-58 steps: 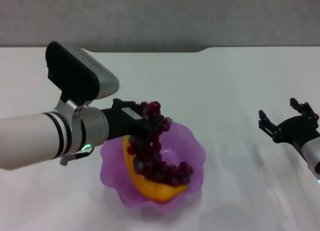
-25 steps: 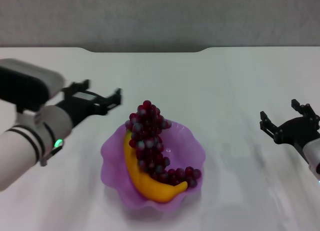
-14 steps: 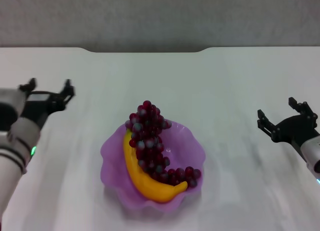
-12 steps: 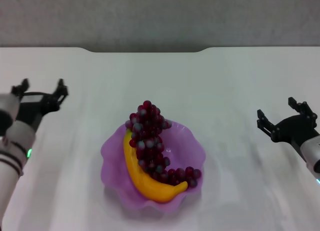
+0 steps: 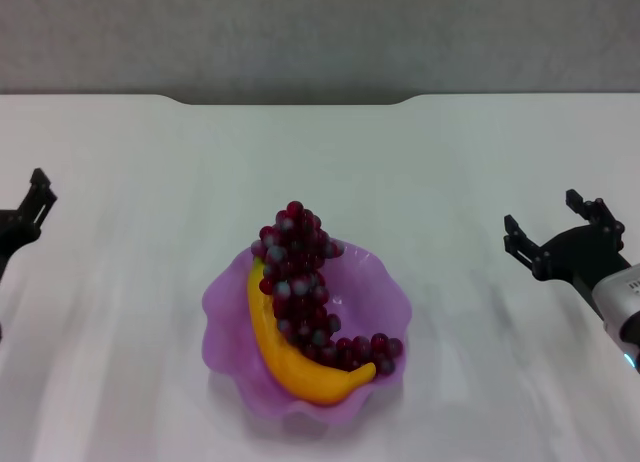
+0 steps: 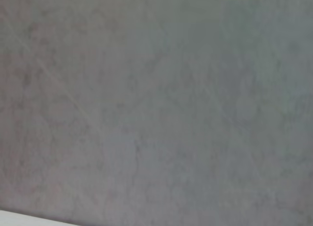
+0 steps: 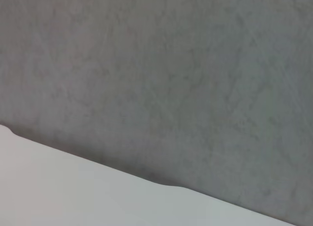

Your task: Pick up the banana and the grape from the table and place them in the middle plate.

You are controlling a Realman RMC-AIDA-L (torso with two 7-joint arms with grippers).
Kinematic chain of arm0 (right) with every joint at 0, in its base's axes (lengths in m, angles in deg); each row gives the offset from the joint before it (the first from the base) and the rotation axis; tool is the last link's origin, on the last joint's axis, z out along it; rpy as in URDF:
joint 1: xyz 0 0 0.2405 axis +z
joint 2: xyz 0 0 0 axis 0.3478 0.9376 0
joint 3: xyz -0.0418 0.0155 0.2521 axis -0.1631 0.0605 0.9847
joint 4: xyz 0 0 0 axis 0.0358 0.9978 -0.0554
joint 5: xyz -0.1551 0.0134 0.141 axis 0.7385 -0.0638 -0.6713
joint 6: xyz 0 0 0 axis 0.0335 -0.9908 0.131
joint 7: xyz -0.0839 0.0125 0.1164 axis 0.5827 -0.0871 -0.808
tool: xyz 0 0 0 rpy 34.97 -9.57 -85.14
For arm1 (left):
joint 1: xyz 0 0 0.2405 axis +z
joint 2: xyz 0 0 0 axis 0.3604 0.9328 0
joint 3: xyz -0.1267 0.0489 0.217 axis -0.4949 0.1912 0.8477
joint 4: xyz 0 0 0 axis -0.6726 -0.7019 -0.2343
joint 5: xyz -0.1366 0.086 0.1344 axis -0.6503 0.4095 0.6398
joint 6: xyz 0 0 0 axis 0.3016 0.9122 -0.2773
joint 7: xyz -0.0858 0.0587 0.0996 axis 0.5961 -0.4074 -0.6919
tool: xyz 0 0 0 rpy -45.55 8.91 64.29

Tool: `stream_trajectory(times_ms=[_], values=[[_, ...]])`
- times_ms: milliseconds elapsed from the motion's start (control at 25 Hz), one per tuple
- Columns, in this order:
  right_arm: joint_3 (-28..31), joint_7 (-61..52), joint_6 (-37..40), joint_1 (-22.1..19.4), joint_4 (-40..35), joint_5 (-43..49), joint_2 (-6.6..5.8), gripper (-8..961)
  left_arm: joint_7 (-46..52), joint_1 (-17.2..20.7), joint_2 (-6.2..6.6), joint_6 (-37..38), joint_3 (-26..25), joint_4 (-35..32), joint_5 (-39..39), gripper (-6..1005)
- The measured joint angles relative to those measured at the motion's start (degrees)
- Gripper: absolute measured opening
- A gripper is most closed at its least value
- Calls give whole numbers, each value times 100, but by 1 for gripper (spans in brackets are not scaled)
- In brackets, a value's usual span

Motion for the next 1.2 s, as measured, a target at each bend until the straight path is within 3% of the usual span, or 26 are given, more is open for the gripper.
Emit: stream_trajectory(times_ms=[400, 1200], values=[[36, -387, 447, -117, -24, -45, -3, 877, -175, 97, -22, -153, -15, 153, 4, 886], [166, -999, 536, -125, -58, -58, -11, 877, -215, 67, -27, -392, 16, 171, 74, 879]])
